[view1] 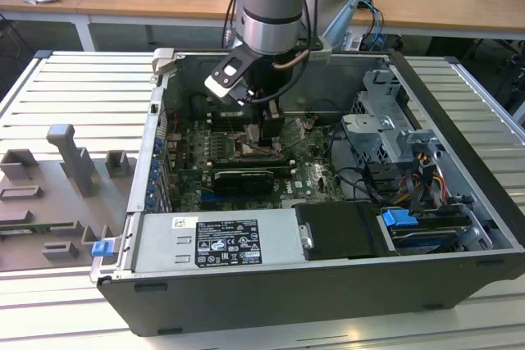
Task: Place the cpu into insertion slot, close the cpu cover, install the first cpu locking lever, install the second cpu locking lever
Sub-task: 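Place the cpu into insertion slot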
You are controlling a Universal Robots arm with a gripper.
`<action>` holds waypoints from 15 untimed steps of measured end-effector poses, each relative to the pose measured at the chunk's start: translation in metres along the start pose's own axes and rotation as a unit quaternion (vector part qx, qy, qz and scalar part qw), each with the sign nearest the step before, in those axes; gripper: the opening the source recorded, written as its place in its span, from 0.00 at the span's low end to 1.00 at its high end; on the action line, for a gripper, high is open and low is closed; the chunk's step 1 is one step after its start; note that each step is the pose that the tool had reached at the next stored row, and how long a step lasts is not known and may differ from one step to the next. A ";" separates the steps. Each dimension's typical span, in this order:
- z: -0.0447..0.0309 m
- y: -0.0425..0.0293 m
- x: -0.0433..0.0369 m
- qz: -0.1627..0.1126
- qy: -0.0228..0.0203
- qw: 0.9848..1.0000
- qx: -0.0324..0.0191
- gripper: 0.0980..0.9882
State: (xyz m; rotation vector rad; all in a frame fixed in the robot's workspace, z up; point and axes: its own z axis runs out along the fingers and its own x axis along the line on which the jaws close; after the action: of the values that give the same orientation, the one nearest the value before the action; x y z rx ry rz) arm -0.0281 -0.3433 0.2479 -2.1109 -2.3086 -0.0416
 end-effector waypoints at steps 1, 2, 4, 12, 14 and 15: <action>0.0002 0.0000 0.0001 0.002 0.000 1.000 0.000 0.50; 0.0006 0.0000 0.0003 0.002 0.000 1.000 0.000 0.50; 0.0011 0.0003 0.0011 0.002 0.000 1.000 0.000 0.50; 0.0038 0.0006 0.0029 0.007 0.000 1.000 0.000 0.50; 0.0048 0.0006 0.0029 0.014 0.000 1.000 0.000 0.50; 0.0049 0.0006 0.0028 0.015 0.000 1.000 0.000 0.50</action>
State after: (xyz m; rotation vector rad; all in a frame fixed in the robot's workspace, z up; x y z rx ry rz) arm -0.0278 -0.3403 0.2431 -2.1458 -2.2769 -0.0415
